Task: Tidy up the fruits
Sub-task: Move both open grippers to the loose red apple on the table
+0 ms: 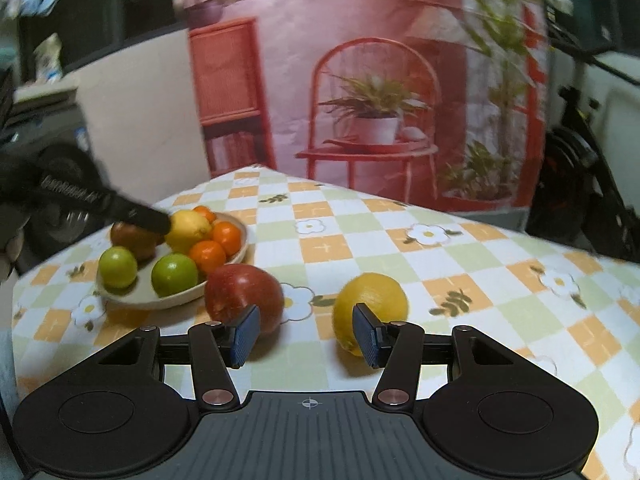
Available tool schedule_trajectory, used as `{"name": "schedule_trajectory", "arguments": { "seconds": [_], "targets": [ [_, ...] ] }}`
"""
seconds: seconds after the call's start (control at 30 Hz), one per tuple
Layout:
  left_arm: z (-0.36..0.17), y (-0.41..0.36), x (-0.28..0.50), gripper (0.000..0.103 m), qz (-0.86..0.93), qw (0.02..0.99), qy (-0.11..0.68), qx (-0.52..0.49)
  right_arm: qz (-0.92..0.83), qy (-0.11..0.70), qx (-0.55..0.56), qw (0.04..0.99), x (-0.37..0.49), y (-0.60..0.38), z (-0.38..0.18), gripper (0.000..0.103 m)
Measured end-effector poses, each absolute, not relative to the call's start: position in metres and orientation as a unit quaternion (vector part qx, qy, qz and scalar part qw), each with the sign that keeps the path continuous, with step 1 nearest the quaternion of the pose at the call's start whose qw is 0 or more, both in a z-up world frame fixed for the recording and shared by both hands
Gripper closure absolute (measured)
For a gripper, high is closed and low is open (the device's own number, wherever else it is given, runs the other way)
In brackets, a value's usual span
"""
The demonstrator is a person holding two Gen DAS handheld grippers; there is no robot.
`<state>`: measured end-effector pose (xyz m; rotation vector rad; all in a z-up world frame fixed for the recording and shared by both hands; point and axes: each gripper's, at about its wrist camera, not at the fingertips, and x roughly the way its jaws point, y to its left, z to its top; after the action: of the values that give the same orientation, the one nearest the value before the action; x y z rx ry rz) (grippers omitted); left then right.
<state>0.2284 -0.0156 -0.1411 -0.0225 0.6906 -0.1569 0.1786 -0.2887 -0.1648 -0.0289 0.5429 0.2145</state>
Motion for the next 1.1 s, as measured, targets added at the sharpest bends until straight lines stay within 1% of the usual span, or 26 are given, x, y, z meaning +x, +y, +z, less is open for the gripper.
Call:
{"name": "schedule_trajectory", "arguments": {
  "seconds": [0.27, 0.43, 0.77, 1.1],
  "targets": [
    [-0.149, -0.012, 0.239, 0.057, -0.111, 0.929, 0.353, -0.020, 0.161, 0.281, -0.131, 0.937, 0.201, -0.248, -0.167, 0.055],
    [-0.155, -0.010, 0.248, 0.057, -0.139, 0.922, 0.361, -0.028, 0.180, 0.295, -0.178, 0.922, 0.211, -0.228, -0.178, 0.051],
    [-0.170, -0.016, 0.267, 0.058, -0.187, 0.906, 0.376, -0.056, 0.170, 0.322, -0.180, 0.914, 0.228, -0.221, -0.196, 0.051],
    [-0.180, -0.017, 0.276, 0.058, -0.214, 0.895, 0.387, -0.065, 0.174, 0.327, -0.183, 0.911, 0.238, -0.220, -0.203, 0.050]
  ]
}}
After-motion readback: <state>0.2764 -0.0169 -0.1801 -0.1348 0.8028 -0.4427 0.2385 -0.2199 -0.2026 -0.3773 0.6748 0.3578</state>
